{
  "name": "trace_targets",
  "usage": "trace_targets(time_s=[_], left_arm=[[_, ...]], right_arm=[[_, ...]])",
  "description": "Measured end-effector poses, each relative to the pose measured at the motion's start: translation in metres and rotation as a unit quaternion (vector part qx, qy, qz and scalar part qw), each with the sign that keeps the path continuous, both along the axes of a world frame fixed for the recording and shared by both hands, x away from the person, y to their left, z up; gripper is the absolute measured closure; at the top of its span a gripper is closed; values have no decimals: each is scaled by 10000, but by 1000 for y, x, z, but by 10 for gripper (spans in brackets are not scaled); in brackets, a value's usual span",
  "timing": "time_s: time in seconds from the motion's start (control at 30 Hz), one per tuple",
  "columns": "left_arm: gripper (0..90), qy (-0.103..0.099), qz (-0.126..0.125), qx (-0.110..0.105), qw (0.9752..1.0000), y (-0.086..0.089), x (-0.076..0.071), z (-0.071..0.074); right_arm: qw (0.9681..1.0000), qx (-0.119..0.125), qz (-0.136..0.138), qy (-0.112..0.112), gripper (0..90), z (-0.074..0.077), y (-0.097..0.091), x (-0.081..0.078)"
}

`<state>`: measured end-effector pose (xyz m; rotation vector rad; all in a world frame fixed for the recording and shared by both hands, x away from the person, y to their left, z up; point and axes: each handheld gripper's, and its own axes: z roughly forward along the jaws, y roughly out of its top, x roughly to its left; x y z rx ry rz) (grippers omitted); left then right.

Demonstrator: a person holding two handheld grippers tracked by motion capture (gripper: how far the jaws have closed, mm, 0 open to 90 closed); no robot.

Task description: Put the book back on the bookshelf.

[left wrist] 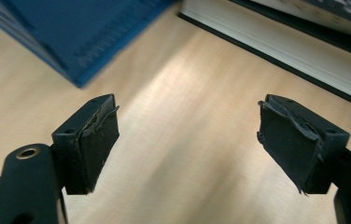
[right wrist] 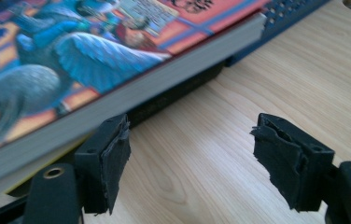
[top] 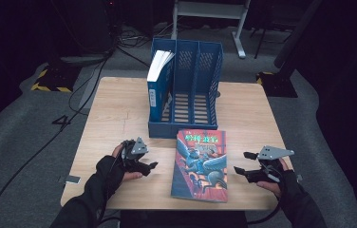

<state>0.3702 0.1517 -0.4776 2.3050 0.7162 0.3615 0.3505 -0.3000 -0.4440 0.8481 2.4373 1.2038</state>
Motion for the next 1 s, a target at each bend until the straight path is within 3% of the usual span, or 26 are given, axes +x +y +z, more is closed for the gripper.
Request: trace_targets(time_s=[0.27, 0.43, 0.7, 0.83, 0.9, 1.0], left_arm=[[205, 191, -304, 148, 9992, -10, -12, -13], [198, 383, -474, 62, 9981, -12, -12, -20], [137, 376, -463, -83, 9982, -8, -9, -24], [107, 330, -510, -176, 9980, -7, -7, -27], [93, 339, -607, -142, 9975, -9, -4, -27], [61, 358, -640, -129, 9972, -12, -1, -27]], right_arm=[[9996, -19, 269, 51, 272, 10, 18, -7], [9990, -49, 412, 173, 273, 14, 33, -7], [9975, -164, 499, 462, 245, 9, 46, -2], [9952, -20, 496, 845, 198, 6, 43, 7], [9916, 70, 576, 1153, 177, 4, 42, 15], [9875, 81, 758, 1378, 164, 2, 45, 23]])
